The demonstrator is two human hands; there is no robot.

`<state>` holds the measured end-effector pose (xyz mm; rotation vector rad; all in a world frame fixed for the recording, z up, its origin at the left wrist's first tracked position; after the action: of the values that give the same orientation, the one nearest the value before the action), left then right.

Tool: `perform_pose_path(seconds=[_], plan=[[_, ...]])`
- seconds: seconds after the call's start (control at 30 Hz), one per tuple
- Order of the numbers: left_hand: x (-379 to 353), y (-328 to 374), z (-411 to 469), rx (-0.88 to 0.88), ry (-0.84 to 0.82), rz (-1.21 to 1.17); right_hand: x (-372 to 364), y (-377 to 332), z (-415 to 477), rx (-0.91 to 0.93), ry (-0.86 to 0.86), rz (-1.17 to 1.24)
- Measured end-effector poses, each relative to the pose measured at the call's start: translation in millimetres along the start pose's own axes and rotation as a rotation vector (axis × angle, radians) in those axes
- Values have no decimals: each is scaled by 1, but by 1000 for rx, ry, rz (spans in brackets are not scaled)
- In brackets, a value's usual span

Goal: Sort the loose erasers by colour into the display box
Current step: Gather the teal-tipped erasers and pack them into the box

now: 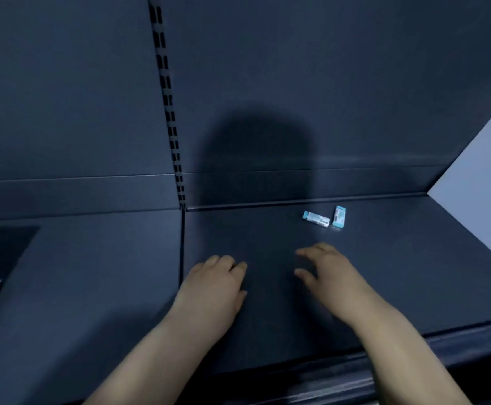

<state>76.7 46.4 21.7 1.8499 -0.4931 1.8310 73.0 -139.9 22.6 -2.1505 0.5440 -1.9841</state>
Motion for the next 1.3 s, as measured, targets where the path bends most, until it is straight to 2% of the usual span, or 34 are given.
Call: perform_pose_path(seconds=[0.27, 0.43, 0.6, 0.7, 0.8, 0.93, 1.03, 1.1, 1.2, 1.3], plan=[[-3, 53, 39, 167, 2, 2, 39, 65, 85, 20, 87, -28], [-13, 78, 45, 296, 12, -31, 22, 74, 122, 101, 11, -158], [-20, 92, 42, 402, 3, -87, 8, 54, 111, 190, -10, -207], [-22, 93, 45, 448, -6, -128, -5, 32, 78, 265, -122, -184], [-25, 89, 51, 452, -33, -82, 1, 37, 68, 304, -157, -87], [-22, 85, 65, 413, -35, -61, 42, 103, 113, 145, 33, -113], [-23, 88, 76, 374, -54, -40, 45, 140, 141, 33, -90, -101], [-25, 87, 81, 353, -57, -32, 40, 143, 145, 58, -121, -60], [-21, 77, 78, 353, -25, -48, 38, 133, 138, 135, -42, 45], [-16, 61, 71, 372, 27, -95, 36, 102, 115, 315, -94, 271]])
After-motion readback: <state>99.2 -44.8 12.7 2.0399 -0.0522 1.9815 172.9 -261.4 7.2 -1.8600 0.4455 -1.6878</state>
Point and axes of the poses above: each hand's wrist, its own z-axis towards the middle knuckle, its own x-axis out of the back of the hand, y = z × x, the point moved 4 cm from there along z, towards the middle knuckle, and after that the axes turned 6 degrees about -x, right-handed, at the moved point
